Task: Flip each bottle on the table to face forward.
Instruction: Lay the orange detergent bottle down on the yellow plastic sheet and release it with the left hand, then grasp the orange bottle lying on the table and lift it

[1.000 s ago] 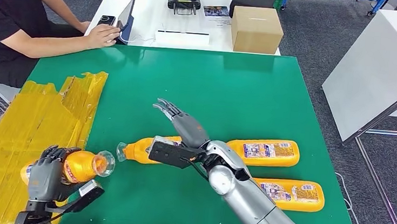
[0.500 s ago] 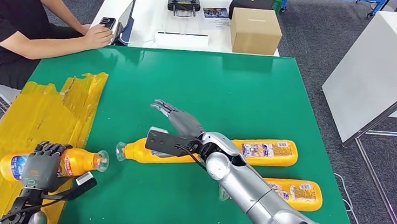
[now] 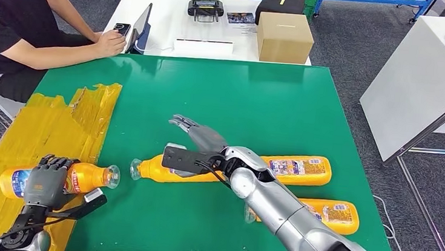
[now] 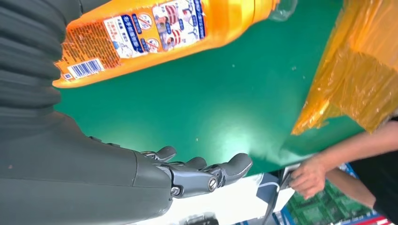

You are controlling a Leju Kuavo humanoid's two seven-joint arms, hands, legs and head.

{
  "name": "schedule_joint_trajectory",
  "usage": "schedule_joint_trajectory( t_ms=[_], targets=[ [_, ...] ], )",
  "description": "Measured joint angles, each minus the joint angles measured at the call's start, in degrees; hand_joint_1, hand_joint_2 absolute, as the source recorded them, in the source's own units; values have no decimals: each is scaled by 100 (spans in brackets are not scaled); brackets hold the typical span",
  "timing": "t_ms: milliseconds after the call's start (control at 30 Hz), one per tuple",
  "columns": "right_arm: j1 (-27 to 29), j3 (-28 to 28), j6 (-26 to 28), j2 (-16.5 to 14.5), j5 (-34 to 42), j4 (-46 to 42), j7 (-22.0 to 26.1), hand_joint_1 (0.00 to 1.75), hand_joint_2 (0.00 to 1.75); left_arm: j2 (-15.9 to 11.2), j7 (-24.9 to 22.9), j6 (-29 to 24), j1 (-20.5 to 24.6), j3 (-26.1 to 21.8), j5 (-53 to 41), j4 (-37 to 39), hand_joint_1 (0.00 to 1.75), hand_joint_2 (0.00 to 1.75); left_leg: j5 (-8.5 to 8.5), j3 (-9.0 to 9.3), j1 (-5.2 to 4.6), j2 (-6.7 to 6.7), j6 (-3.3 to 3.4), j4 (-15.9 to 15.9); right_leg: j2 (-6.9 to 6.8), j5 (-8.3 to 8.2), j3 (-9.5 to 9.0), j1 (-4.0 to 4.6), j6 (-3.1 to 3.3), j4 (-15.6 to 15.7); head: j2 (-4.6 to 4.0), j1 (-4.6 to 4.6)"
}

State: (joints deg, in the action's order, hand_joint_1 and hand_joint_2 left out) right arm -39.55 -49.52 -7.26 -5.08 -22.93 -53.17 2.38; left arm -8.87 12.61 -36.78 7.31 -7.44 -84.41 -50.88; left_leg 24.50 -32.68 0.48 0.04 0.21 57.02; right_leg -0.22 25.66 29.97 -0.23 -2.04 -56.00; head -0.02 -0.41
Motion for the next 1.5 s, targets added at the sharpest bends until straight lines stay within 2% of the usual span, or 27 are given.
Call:
schedule_joint_trajectory(
  t_ms=[67,100,133,200,433,667,867,1100,1500],
  targets=[
    [-91,-54,-127,-20,68,104,-42,0,175,-104,-17,70,125,15,-56,161,72,175,2,9,0,3,-9,-5,1,-1,-5,0,18,-6,0,1],
    [-149,-84,-197,-33,103,174,-65,0,175,-173,-18,134,195,27,-80,246,29,131,2,15,0,5,-15,-10,2,-3,-6,1,30,-8,0,0],
    [-212,-115,-268,-46,135,257,-87,0,175,-254,-15,222,271,41,-103,334,0,87,-1,22,0,8,-20,-16,3,-7,-6,1,41,-10,0,-1],
    [-347,-183,-408,-71,186,451,-123,0,175,-436,54,462,436,70,-97,527,0,0,-7,36,1,10,-29,-31,5,-13,-8,1,54,-11,0,-2],
    [-801,-477,-845,-186,271,1145,-168,0,175,-1159,1051,1377,732,79,555,1074,0,0,-41,77,2,27,-70,-75,17,-22,-11,2,78,-17,0,-4],
    [-1019,-718,-897,-245,399,1642,-119,0,175,-1506,1662,1537,560,109,1228,1142,0,0,-44,38,2,30,-76,-76,16,-18,30,2,80,-21,0,-1],
    [-1070,-851,-891,-243,447,1862,-97,0,175,-1676,2065,1810,253,117,1819,771,0,0,-41,21,-1,38,-74,-76,20,-17,52,-1,80,-18,0,-2],
    [-1086,-950,-867,-244,447,2002,-80,0,175,-1785,2244,2010,-28,116,2069,391,0,0,-41,9,-1,38,-74,-76,20,-18,64,-1,80,-19,0,-1],
    [-1090,-1059,-770,-229,445,2191,-42,0,175,-1861,2717,3224,-748,-42,3351,-968,0,0,-42,-23,-3,32,-73,-74,15,-18,96,-3,80,-15,0,-1]
  ],
)
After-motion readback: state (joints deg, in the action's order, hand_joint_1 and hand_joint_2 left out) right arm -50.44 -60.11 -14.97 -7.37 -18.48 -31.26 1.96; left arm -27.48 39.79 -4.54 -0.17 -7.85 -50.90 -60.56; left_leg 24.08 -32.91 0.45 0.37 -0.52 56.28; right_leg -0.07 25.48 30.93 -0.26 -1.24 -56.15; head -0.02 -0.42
